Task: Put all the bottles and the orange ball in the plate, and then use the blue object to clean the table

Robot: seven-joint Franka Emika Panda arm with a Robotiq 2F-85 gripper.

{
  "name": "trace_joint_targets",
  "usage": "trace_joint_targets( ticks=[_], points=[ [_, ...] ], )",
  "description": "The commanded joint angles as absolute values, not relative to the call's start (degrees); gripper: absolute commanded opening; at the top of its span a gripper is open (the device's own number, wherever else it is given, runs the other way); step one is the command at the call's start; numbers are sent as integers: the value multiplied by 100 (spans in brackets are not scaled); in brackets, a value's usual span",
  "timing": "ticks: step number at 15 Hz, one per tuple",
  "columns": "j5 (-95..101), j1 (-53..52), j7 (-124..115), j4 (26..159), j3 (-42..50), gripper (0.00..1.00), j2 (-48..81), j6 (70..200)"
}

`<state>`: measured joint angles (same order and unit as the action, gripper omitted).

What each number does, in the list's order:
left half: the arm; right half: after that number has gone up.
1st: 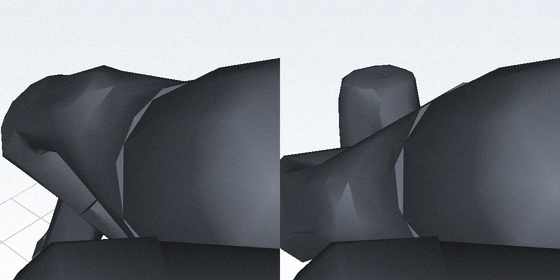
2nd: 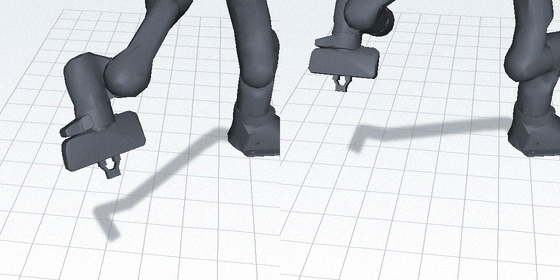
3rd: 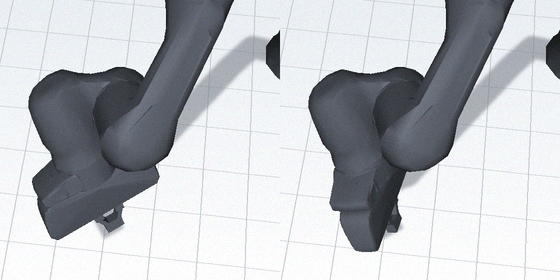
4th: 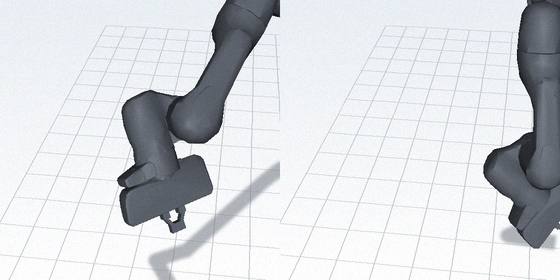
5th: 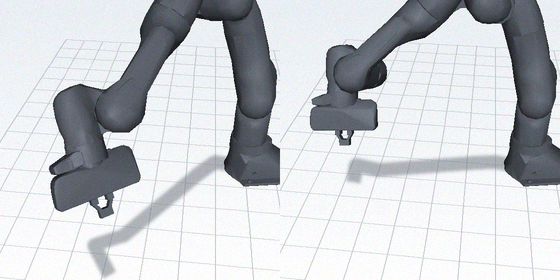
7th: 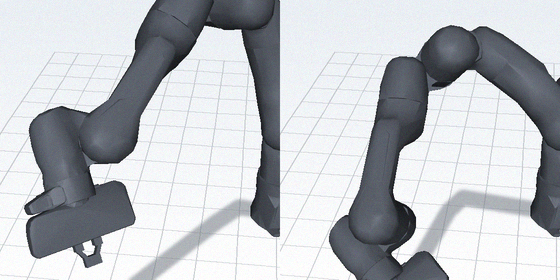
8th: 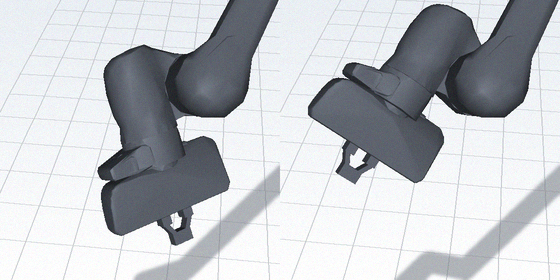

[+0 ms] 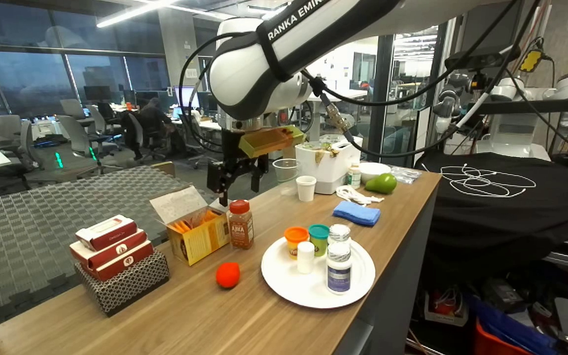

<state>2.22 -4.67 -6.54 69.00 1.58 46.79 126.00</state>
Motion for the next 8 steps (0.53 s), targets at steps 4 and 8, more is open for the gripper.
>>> trace_joint_targets(
  ticks=[4, 8],
  points=[
    [305, -464, -327, 6699, 99, 100, 4874, 12125],
    [282, -453, -369, 6598, 118, 75, 4972, 12112]
  ],
)
